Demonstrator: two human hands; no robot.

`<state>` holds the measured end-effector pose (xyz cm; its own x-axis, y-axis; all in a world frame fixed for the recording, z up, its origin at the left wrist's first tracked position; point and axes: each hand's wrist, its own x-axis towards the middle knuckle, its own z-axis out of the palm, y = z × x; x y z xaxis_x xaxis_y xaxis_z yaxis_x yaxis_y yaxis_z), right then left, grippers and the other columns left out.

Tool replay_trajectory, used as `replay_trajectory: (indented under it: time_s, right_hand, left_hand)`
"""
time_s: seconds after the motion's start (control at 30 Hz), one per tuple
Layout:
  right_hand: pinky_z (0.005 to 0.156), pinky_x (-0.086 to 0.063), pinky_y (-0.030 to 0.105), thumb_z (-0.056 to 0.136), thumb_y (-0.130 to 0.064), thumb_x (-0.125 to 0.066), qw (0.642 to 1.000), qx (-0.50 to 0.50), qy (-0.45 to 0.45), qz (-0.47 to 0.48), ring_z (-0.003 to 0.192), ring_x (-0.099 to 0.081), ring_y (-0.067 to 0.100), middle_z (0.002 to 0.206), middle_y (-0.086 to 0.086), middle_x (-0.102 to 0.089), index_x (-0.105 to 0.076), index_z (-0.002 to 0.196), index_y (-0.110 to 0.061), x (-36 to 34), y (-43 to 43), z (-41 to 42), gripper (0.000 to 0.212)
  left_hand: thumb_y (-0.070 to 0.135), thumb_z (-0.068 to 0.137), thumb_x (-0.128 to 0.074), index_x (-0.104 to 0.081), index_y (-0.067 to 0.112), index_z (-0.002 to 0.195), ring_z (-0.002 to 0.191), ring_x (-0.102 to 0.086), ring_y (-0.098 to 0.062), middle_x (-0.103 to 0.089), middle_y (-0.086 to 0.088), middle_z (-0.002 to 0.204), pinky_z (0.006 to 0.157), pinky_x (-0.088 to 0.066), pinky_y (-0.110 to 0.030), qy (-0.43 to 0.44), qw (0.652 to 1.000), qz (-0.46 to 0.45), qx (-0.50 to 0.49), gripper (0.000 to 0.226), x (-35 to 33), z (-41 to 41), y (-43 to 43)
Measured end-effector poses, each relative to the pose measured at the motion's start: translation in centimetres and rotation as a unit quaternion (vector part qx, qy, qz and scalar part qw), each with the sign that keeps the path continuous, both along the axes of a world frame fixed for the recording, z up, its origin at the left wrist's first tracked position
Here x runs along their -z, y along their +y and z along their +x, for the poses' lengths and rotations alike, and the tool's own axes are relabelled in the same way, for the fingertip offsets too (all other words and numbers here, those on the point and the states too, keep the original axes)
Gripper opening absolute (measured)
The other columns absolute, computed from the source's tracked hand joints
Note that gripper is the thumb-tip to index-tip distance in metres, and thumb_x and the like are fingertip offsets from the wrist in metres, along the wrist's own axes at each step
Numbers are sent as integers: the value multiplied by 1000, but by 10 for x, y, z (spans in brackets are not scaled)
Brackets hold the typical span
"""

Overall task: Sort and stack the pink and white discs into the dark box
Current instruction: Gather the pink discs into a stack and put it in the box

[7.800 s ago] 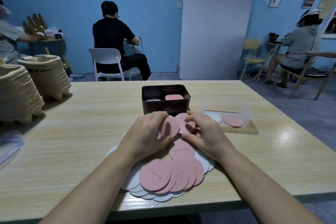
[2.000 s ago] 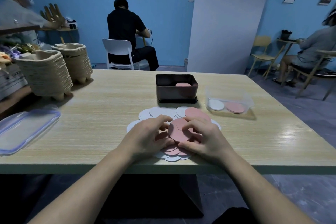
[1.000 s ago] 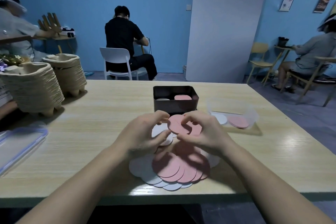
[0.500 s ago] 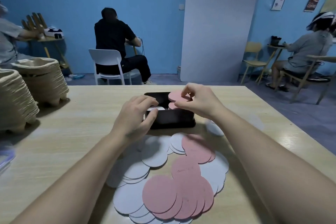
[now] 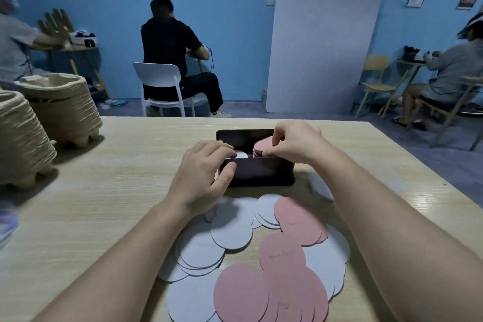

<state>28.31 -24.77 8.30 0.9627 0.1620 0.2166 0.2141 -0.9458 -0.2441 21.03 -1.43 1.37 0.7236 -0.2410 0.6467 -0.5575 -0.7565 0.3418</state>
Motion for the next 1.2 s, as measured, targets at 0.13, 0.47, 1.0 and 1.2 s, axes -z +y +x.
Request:
replay_trajectory:
  time_s: [0.13, 0.47, 1.0, 1.2]
  right_hand:
    - [86, -48, 34, 72, -58, -79, 999, 3, 39, -13, 94, -61, 18, 87, -11, -68, -68, 80, -29, -4, 5, 1, 32]
    - [85, -32, 40, 75, -64, -70, 996, -14, -19, 86, 104, -52, 22, 82, -16, -65, -69, 78, -32, -8, 0, -23, 32]
    - [80, -59, 32, 86, -25, -79, 928, -255, -9, 271, 97, -63, 6, 105, -13, -69, -71, 107, -20, 65, -26, -169, 23]
    - [94, -56, 32, 88, -39, -74, 928, -304, -10, 213, 117, -61, 5, 120, -9, -67, -70, 109, -23, 76, -21, -195, 27]
  left_hand:
    - [39, 95, -45, -67, 23, 112, 123, -51, -16, -64, 13, 120, 101, -41, -44, 1, 1000, 11, -3, 32, 0, -3, 0]
    - [42, 93, -45, -65, 26, 115, 123, -52, -15, -63, 13, 124, 104, -41, -45, 27, 999, 18, -11, 34, -12, -12, -1]
    - [41, 88, -58, -67, 27, 110, 98, -63, -2, -68, 19, 100, 79, -56, -39, 135, 988, -11, 79, 28, -7, -113, 2]
    - [43, 90, -61, -66, 27, 111, 107, -58, -7, -64, 15, 112, 91, -50, -38, 145, 979, 64, 130, 27, 7, -147, 6]
